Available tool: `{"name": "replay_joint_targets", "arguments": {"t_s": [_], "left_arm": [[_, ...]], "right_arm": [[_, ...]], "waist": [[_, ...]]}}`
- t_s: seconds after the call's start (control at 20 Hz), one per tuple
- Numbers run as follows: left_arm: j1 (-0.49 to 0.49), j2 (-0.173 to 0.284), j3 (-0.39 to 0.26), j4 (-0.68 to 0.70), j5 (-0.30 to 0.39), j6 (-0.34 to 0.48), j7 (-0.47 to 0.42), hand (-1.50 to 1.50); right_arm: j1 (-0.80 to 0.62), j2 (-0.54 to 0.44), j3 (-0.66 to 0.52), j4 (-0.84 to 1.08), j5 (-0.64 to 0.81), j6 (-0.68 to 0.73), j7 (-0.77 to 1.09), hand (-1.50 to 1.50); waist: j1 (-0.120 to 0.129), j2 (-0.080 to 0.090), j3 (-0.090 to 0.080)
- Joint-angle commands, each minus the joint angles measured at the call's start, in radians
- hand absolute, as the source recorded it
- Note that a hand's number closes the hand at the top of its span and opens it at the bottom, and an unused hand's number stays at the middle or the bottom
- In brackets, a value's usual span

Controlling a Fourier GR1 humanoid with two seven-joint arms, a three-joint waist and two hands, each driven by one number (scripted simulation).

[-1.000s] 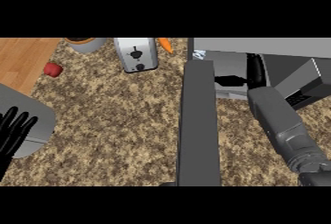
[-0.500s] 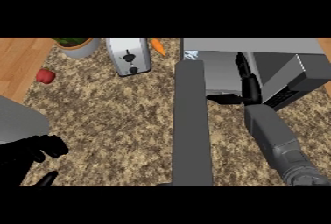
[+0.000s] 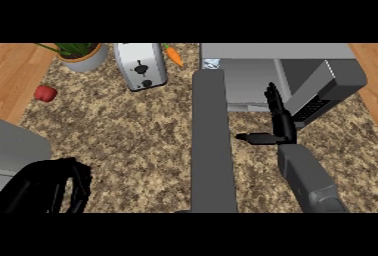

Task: Pick up the milk, place it into the microwave and close the microwave

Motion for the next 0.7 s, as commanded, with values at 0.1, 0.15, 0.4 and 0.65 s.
{"name": "replay_joint_targets", "arguments": {"t_s": [0.1, 0.15, 0.4, 0.65], "left_arm": [[-0.058, -0.003, -0.121, 0.075, -0.110, 0.045, -0.047, 1.50], [-0.021, -0.003, -0.182, 0.056, -0.149, 0.083, -0.083, 1.50], [-0.099, -0.003, -0.267, 0.116, -0.219, 0.157, -0.082, 1.50], [-0.195, -0.003, -0.343, 0.192, -0.324, 0.160, -0.138, 1.50]], "right_arm": [[0.188, 0.025, 0.059, -0.116, 0.006, 0.059, -0.051, -1.50], [0.169, 0.054, 0.066, -0.190, -0.012, 0.039, 0.022, -1.50], [0.391, 0.040, 0.091, -0.346, -0.035, 0.090, 0.001, -1.50], [0.566, 0.008, 0.137, -0.563, -0.044, 0.145, 0.052, -1.50]], "waist": [[-0.028, -0.008, -0.002], [-0.025, -0.010, -0.002], [-0.036, -0.010, -0.002], [-0.036, -0.007, -0.003]]}}
